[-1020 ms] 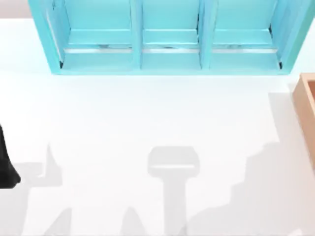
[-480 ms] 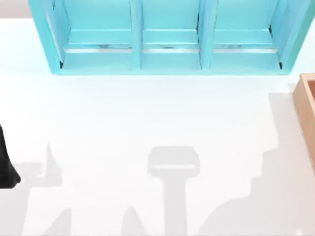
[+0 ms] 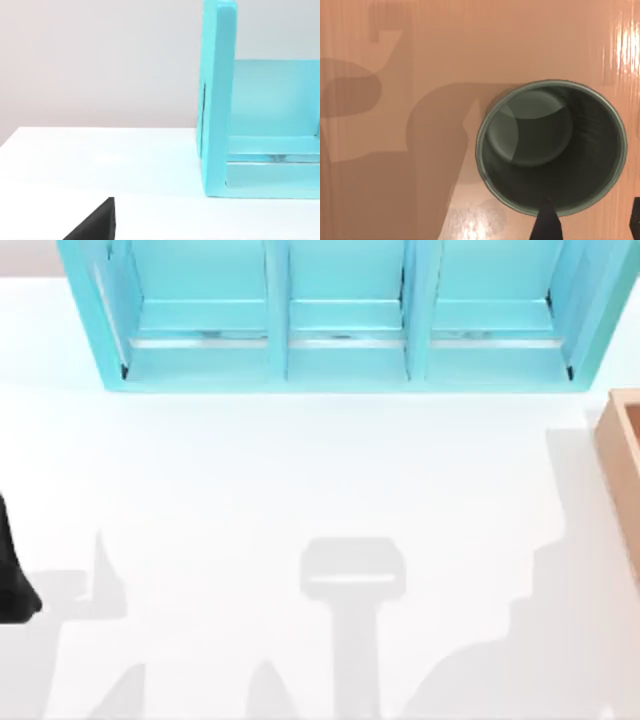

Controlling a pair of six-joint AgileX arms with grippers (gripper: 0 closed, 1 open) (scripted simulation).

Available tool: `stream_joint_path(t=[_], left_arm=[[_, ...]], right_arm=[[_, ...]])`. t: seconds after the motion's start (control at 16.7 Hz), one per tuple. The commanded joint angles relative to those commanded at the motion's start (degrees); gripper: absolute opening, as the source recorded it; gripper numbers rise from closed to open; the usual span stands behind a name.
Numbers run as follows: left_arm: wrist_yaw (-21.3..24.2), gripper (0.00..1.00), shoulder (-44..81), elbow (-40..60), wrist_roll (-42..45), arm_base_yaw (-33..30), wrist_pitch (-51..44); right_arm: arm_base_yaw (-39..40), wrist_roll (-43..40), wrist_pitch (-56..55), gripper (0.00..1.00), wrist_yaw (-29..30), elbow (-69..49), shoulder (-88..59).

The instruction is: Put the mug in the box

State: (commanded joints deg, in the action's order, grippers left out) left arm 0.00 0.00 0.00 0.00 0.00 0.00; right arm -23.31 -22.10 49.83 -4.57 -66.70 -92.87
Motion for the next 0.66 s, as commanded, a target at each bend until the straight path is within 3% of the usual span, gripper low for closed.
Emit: stream_joint_path(t=[0.3,0.66], left_arm=[[0.0,1.0,0.0,0.0,0.0,0.0,0.0],[0.0,1.0,0.0,0.0,0.0,0.0,0.0]], right_arm=[[0.0,0.0,0.0,0.98,0.0,0.0,0.0],[0.0,0.0,0.0,1.0,0.0,0.0,0.0]])
